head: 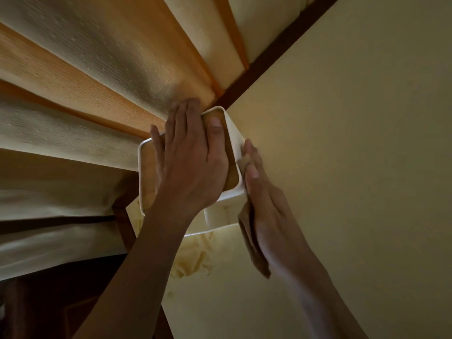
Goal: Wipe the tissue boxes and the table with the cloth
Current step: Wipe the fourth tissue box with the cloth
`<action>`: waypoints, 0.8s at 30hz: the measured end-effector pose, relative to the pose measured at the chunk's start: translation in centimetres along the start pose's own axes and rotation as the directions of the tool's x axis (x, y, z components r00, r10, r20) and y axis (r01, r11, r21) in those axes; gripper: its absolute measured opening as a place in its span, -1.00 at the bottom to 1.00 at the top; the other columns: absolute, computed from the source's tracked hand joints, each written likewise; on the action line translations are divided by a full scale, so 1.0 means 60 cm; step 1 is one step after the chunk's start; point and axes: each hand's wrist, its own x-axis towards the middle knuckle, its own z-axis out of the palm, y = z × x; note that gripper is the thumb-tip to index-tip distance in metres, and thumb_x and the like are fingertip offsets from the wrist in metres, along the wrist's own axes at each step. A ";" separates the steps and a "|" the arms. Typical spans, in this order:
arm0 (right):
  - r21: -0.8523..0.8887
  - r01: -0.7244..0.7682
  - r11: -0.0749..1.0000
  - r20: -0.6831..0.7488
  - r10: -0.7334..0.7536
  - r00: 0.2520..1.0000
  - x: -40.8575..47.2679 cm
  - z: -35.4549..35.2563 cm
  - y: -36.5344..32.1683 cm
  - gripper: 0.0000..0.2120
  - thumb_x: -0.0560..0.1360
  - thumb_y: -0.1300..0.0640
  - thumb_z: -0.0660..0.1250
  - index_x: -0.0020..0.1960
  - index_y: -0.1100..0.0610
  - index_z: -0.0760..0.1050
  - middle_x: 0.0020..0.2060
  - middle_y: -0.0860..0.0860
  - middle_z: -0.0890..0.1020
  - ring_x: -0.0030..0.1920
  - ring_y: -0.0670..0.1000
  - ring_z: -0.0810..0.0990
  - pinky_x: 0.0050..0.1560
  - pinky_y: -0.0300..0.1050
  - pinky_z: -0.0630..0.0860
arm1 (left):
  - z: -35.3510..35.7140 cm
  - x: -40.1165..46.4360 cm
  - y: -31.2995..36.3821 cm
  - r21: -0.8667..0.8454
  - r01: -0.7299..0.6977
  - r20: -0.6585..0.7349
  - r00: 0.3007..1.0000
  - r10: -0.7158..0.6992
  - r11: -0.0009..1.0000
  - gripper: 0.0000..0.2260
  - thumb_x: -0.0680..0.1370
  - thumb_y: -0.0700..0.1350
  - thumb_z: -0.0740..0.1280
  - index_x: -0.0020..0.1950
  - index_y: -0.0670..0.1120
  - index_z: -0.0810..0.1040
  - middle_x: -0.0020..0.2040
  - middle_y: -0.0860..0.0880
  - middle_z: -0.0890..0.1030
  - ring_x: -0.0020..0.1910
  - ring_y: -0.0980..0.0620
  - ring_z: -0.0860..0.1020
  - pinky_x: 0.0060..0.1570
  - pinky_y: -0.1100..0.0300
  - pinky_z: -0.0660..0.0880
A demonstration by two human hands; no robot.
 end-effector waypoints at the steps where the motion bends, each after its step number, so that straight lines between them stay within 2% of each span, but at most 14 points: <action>1: -0.012 -0.007 1.000 -0.008 0.007 1.000 0.018 -0.001 -0.005 -0.48 0.72 -0.15 -0.05 0.65 -0.06 0.12 0.59 -0.31 0.15 0.55 -0.40 0.00 0.53 -0.42 -0.05 | -0.001 -0.001 0.002 0.019 -0.016 -0.003 1.000 0.016 1.000 -0.37 0.60 0.19 -0.23 0.61 -0.03 0.15 0.63 0.03 0.13 0.63 0.05 -0.02 0.58 -0.18 -0.15; 3: -0.060 -0.011 0.998 -0.009 0.011 1.000 0.067 -0.005 -0.017 -0.51 0.74 -0.09 -0.03 0.64 -0.01 0.17 0.61 -0.20 0.20 0.58 -0.33 0.04 0.56 -0.36 -0.03 | -0.002 -0.001 0.003 -0.002 -0.020 -0.001 1.000 0.020 1.000 -0.39 0.61 0.18 -0.20 0.61 -0.02 0.15 0.63 0.03 0.14 0.63 0.05 -0.01 0.58 -0.18 -0.15; 6: -0.090 -0.006 0.996 0.004 0.007 1.000 0.136 -0.008 -0.040 -0.53 0.75 -0.09 -0.01 0.62 0.01 0.25 0.59 -0.10 0.29 0.60 -0.17 0.16 0.63 -0.12 0.06 | -0.004 0.001 0.005 -0.072 0.005 -0.008 1.000 -0.005 0.997 -0.41 0.62 0.17 -0.16 0.61 -0.02 0.15 0.62 0.03 0.16 0.62 0.06 0.01 0.58 -0.17 -0.15; 9: -0.065 -0.040 0.997 0.002 0.041 0.999 0.159 -0.006 -0.053 -0.56 0.76 -0.05 0.01 0.57 0.02 0.34 0.57 -0.09 0.34 0.56 -0.17 0.24 0.60 -0.18 0.10 | -0.001 0.000 -0.003 0.045 -0.047 0.017 0.999 0.046 0.998 -0.35 0.59 0.19 -0.24 0.62 -0.04 0.14 0.64 0.02 0.11 0.63 0.05 -0.06 0.58 -0.19 -0.16; 12: -0.101 -0.038 0.994 -0.001 0.038 0.999 0.128 -0.006 -0.047 -0.53 0.75 -0.09 -0.03 0.62 0.00 0.25 0.61 -0.14 0.24 0.59 -0.23 0.11 0.58 -0.28 0.01 | 0.000 -0.001 -0.005 0.105 -0.048 0.036 0.998 0.045 0.993 -0.36 0.61 0.17 -0.24 0.63 -0.05 0.11 0.65 -0.01 0.06 0.64 0.02 -0.10 0.57 -0.19 -0.18; 14: -0.121 -0.026 0.992 0.008 0.027 1.000 0.089 -0.008 -0.032 -0.50 0.74 -0.11 -0.06 0.64 -0.02 0.18 0.62 -0.19 0.17 0.58 -0.32 0.02 0.52 -0.41 -0.05 | -0.002 -0.002 0.003 0.029 -0.017 0.019 1.000 0.017 0.999 -0.38 0.62 0.17 -0.20 0.63 -0.05 0.12 0.65 0.00 0.09 0.64 0.03 -0.06 0.57 -0.18 -0.18; 16: -0.099 -0.029 0.995 0.011 0.030 0.999 0.042 -0.009 -0.018 -0.48 0.73 -0.13 -0.06 0.66 -0.04 0.11 0.61 -0.27 0.14 0.56 -0.39 -0.01 0.54 -0.40 -0.07 | -0.004 -0.001 0.008 -0.063 0.028 0.005 1.000 -0.028 0.998 -0.39 0.62 0.17 -0.16 0.62 -0.04 0.13 0.64 0.03 0.13 0.63 0.07 -0.03 0.58 -0.17 -0.17; 20: -0.091 -0.027 0.995 0.020 0.029 0.999 -0.024 -0.001 -0.001 -0.45 0.70 -0.18 -0.09 0.66 -0.08 0.01 0.59 -0.37 0.05 0.55 -0.41 -0.08 0.53 -0.42 -0.10 | -0.003 -0.003 0.006 -0.041 0.014 0.006 1.000 -0.014 0.999 -0.39 0.63 0.16 -0.17 0.63 -0.05 0.10 0.65 0.02 0.11 0.64 0.06 -0.05 0.58 -0.17 -0.17; 24: -0.081 -0.045 0.996 0.001 0.046 0.999 0.004 -0.004 -0.013 -0.47 0.71 -0.16 -0.07 0.65 -0.06 0.09 0.59 -0.34 0.11 0.53 -0.43 -0.02 0.48 -0.50 -0.08 | -0.001 -0.002 0.005 -0.025 0.001 -0.008 1.000 -0.001 1.000 -0.36 0.60 0.19 -0.22 0.63 -0.05 0.10 0.64 0.02 0.12 0.64 0.06 -0.05 0.58 -0.18 -0.15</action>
